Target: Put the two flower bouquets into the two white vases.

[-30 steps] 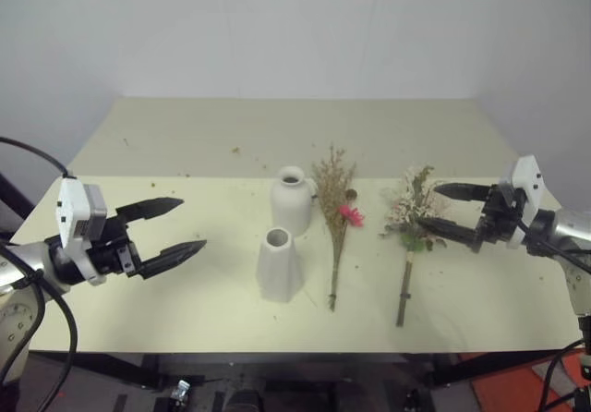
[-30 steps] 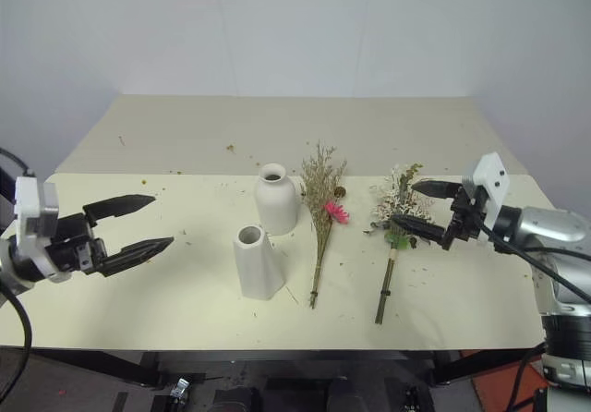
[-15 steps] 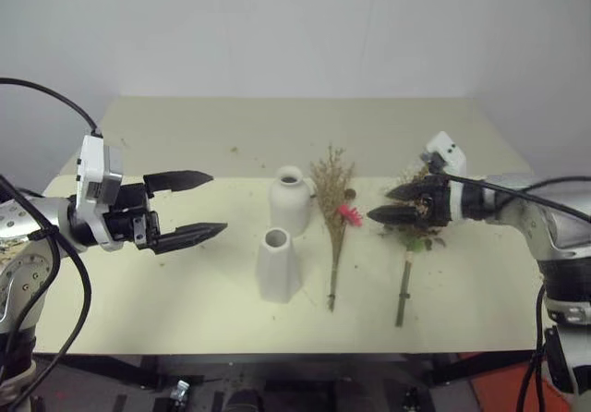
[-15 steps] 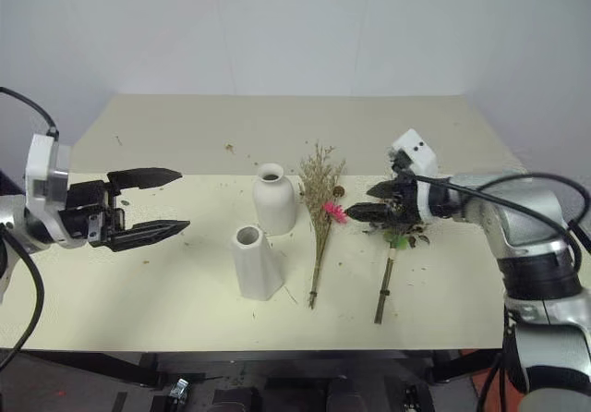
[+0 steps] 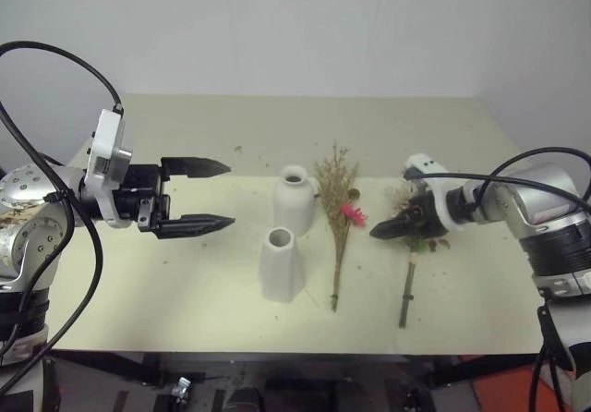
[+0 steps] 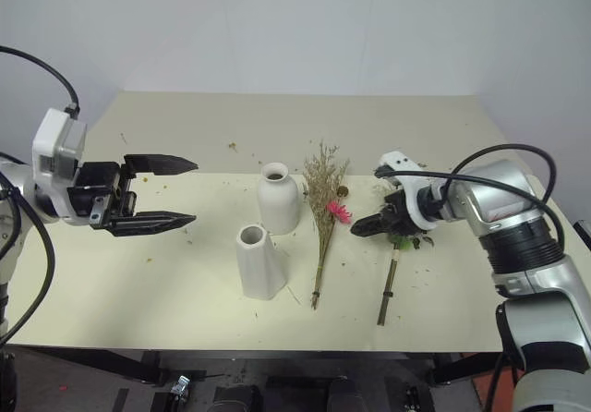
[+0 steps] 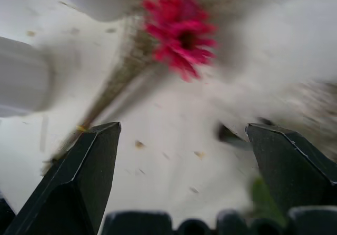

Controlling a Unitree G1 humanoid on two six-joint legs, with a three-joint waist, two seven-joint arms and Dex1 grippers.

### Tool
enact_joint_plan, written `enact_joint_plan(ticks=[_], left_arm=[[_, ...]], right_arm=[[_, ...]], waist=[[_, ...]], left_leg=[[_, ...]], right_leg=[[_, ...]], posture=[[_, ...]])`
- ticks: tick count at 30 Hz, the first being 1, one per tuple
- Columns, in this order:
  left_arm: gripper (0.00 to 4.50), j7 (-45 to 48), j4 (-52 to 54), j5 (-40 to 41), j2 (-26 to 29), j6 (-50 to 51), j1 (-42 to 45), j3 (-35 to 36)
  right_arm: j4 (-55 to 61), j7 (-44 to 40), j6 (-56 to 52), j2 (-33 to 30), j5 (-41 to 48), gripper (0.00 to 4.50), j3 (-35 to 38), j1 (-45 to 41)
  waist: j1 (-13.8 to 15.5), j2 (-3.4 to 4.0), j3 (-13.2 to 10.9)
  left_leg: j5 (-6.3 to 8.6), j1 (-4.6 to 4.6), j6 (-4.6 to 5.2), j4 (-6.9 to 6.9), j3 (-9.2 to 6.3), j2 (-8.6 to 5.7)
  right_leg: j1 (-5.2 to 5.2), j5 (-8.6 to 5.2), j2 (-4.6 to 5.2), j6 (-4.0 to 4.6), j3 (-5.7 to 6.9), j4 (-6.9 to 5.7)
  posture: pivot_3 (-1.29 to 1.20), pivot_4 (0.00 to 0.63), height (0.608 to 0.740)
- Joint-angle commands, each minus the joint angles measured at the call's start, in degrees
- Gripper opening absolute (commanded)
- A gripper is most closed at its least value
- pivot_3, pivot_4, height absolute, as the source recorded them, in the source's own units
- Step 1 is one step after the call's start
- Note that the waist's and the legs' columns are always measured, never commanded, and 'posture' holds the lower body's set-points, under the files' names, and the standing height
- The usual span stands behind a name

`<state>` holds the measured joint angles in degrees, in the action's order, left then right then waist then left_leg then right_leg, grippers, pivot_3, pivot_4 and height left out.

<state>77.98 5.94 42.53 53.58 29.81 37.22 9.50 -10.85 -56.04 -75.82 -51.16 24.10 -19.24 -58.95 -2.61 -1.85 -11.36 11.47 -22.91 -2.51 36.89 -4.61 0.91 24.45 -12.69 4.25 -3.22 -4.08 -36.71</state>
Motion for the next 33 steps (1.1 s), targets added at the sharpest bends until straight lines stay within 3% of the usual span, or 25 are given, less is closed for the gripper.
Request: enact_joint_plan(ticks=[1,7,12,27,30,33], left_arm=[[4.5,2.88,-2.13,-1.37,-1.17,-1.96,4.98,-2.5],[4.5,6.67,-8.05,-4.38,-5.33,-3.9,12.27,-7.14],[4.5,7.83,-10.8,-6.62,-6.95,-3.66,15.41,-9.35],[4.5,7.19,-8.59,-7.58,-6.7,-2.72,12.81,-7.79],[4.5,6.93,-8.11,-7.53,-6.37,-2.37,12.38,-7.36],[4.5,6.69,-7.81,-7.51,-6.03,-2.24,12.05,-6.94]], right_arm=[[-0.47,-3.65,-2.38,-3.52,-1.13,4.48,-3.49,-4.13],[-2.81,-10.4,-7.27,-8.1,-2.1,4.48,-14.73,-9.54],[-6.22,-13.11,-10.82,-7.72,-2.56,4.48,-23.0,-11.93],[-22.6,-4.82,-16.15,6.57,-4.12,4.48,-24.23,-15.62],[-21.71,-4.07,-16.19,6.96,-3.65,4.0,-24.45,-15.15],[-22.76,-2.65,-15.99,7.54,-4.08,3.03,-23.59,-14.9]], waist=[[-0.08,0.0,0.0],[-0.73,0.01,0.0],[-1.57,0.01,0.0],[-1.41,0.02,-0.01],[-1.41,0.02,-0.01],[-1.41,0.02,-0.01]], left_leg=[[0.0,0.0,0.0,0.0,0.0,0.01],[0.0,-0.03,0.0,0.0,0.0,0.01],[0.0,-0.05,0.0,0.0,0.0,0.01],[0.0,-0.24,0.01,0.03,-0.04,-0.03],[-0.01,-0.47,0.01,0.09,-0.04,-0.05],[-0.01,-0.49,0.01,0.09,-0.05,-0.05]], right_leg=[[0.0,0.0,-0.01,0.0,0.0,0.02],[0.03,-0.01,-0.01,-0.01,0.0,0.0],[0.07,-0.01,-0.01,-0.02,-0.01,-0.02],[0.29,0.09,0.01,0.12,-0.02,-0.17],[0.61,0.24,0.02,0.36,-0.03,-0.38],[0.64,0.25,0.02,0.38,-0.03,-0.39]], posture=[[0.0,0.15,0.74],[0.0,0.15,0.74],[0.0,0.15,0.74],[0.0,0.15,0.74],[0.0,0.15,0.74],[0.0,0.15,0.74]])
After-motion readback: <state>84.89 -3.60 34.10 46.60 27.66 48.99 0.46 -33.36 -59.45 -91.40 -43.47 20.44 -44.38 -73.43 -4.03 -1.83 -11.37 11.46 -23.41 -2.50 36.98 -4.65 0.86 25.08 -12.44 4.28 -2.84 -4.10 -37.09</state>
